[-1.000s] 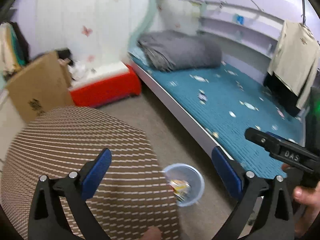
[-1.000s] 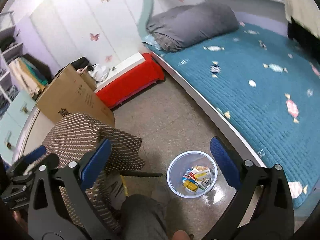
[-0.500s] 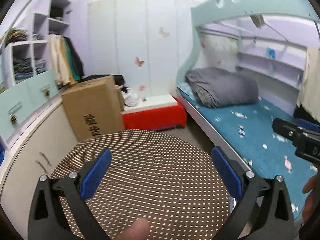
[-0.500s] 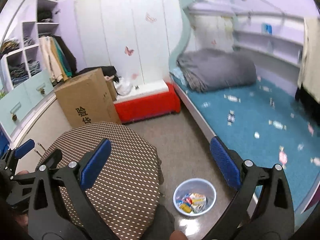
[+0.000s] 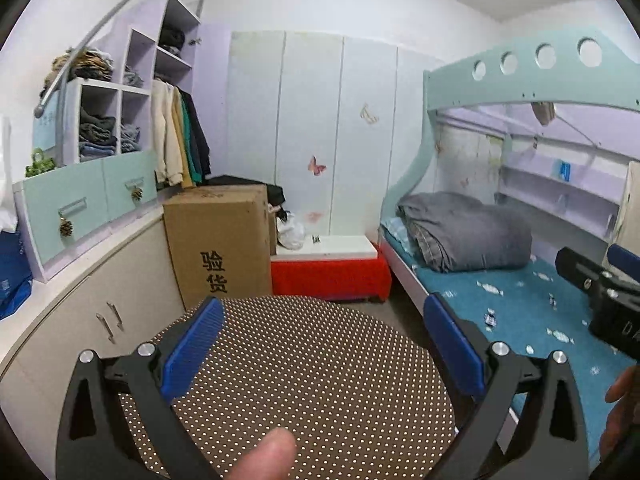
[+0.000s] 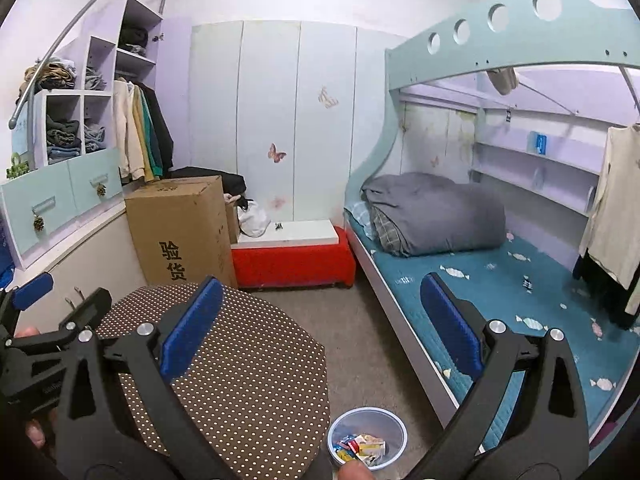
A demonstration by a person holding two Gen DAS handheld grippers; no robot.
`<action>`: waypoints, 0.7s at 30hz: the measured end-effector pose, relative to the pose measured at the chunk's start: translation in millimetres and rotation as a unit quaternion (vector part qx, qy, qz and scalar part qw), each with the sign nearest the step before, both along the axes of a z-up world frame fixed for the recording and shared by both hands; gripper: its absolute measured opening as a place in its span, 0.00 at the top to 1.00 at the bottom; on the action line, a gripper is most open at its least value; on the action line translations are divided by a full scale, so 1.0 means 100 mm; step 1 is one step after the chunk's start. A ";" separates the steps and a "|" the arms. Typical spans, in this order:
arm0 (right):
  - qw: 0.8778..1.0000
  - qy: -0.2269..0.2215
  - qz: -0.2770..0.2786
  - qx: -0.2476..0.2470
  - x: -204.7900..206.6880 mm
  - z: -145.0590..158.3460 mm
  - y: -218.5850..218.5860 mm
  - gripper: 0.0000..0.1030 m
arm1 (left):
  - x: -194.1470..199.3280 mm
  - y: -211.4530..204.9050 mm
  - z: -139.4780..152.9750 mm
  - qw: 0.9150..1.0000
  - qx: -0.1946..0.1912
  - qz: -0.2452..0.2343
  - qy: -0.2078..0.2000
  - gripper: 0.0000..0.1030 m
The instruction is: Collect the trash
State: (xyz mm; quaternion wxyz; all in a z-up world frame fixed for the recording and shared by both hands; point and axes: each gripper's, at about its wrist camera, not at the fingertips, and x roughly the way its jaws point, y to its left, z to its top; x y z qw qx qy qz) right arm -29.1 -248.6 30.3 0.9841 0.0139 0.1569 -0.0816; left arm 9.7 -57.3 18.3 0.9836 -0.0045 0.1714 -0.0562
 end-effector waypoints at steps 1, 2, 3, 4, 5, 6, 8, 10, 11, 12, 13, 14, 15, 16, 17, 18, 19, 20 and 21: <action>1.000 -0.002 0.000 -0.001 0.00 0.01 0.01 0.06 | -0.04 0.02 0.02 1.000 -0.003 0.002 -0.004 0.05; 1.000 -0.006 0.000 -0.002 -0.02 0.03 0.02 0.06 | -0.07 0.03 0.04 1.000 -0.006 0.004 -0.007 0.05; 1.000 -0.007 0.000 -0.002 -0.03 0.04 0.03 0.06 | -0.10 0.05 0.05 1.000 -0.007 0.005 -0.009 0.05; 1.000 -0.008 0.001 -0.001 -0.04 0.05 0.03 0.06 | -0.11 0.05 0.06 1.000 -0.007 0.006 -0.012 0.05; 1.000 -0.010 0.001 -0.001 -0.06 0.05 0.03 0.06 | -0.13 0.05 0.07 1.000 -0.007 0.007 -0.013 0.05; 1.000 -0.011 0.001 0.000 -0.05 0.04 0.03 0.06 | -0.15 0.05 0.07 1.000 -0.008 0.007 -0.013 0.05; 1.000 -0.009 0.003 0.003 -0.05 0.04 0.02 0.06 | -0.17 0.03 0.08 1.000 -0.007 0.005 -0.015 0.05; 1.000 -0.008 0.004 0.001 -0.06 0.03 0.03 0.06 | -0.19 0.02 0.08 1.000 -0.004 0.006 -0.016 0.05; 1.000 -0.007 0.005 0.002 -0.06 0.03 0.03 0.06 | -0.19 0.01 0.08 1.000 -0.003 0.006 -0.016 0.05; 1.000 -0.008 0.006 0.002 -0.08 0.03 0.04 0.06 | -0.20 0.01 0.08 1.000 -0.002 0.005 -0.016 0.05; 1.000 -0.008 0.006 0.001 -0.08 0.03 0.05 0.06 | -0.20 0.01 0.08 1.000 -0.002 0.005 -0.016 0.05; 1.000 -0.008 0.005 0.000 -0.09 0.03 0.05 0.06 | -0.21 0.01 0.08 1.000 -0.002 0.006 -0.016 0.05; 1.000 -0.008 0.004 0.000 -0.09 0.03 0.06 0.06 | -0.21 0.01 0.08 1.000 -0.002 0.007 -0.017 0.05; 1.000 -0.008 0.005 0.001 -0.09 0.03 0.07 0.06 | -0.21 0.00 0.08 1.000 -0.001 0.007 -0.017 0.05; 1.000 -0.008 0.005 0.003 -0.09 0.03 0.06 0.06 | -0.22 0.00 0.08 1.000 0.000 0.007 -0.018 0.05; 1.000 -0.008 0.004 0.003 -0.09 0.04 0.07 0.06 | -0.23 -0.02 0.09 1.000 0.000 0.007 -0.018 0.05; 1.000 -0.009 0.005 0.003 -0.09 0.04 0.07 0.06 | -0.23 -0.01 0.08 1.000 -0.001 0.007 -0.019 0.05; 1.000 -0.009 0.006 0.003 -0.10 0.04 0.07 0.06 | -0.24 -0.01 0.08 1.000 -0.001 0.007 -0.020 0.05; 1.000 -0.009 0.006 0.003 -0.09 0.04 0.06 0.06 | -0.25 -0.01 0.08 1.000 -0.001 0.007 -0.020 0.05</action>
